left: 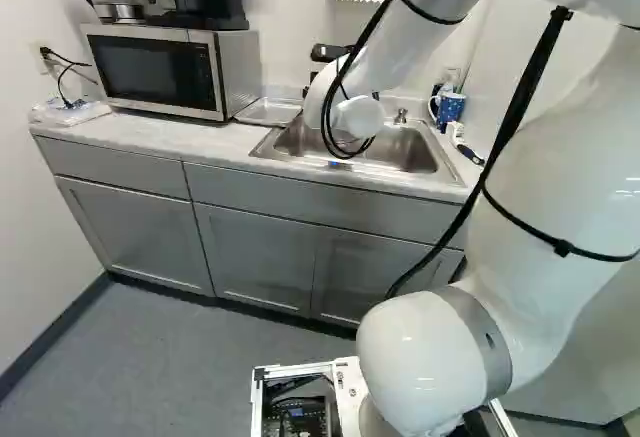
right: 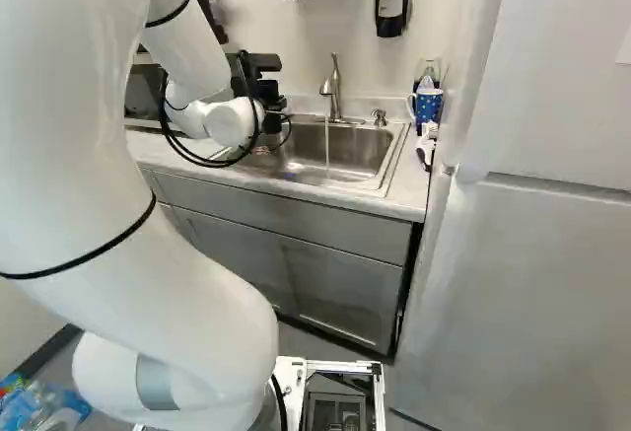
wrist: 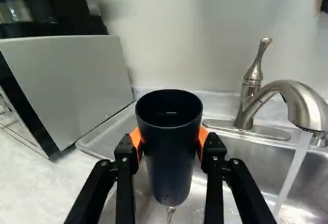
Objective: Rinse the cup and place it in the tray
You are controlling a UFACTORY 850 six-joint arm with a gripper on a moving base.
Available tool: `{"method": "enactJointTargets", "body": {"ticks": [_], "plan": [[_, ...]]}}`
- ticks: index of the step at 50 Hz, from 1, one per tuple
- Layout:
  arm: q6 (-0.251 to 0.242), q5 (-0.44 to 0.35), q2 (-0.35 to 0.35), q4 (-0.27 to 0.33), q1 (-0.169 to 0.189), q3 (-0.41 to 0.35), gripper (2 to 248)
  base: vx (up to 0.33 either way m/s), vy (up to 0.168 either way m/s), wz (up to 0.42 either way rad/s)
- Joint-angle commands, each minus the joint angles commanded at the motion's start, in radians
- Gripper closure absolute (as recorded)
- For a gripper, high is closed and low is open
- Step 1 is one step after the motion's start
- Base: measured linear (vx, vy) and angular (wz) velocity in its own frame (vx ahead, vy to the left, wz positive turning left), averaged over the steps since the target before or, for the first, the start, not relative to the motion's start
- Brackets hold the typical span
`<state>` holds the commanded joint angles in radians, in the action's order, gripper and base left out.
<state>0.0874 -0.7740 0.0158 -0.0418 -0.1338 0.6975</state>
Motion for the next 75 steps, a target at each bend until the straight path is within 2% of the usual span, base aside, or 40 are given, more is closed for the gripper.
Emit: {"method": "enactJointTargets", "body": {"ticks": [75], "plan": [[0.786, 0.000, 0.006, 0.000, 0.000, 0.003, 127, 0.000, 0.000, 0.000]]}}
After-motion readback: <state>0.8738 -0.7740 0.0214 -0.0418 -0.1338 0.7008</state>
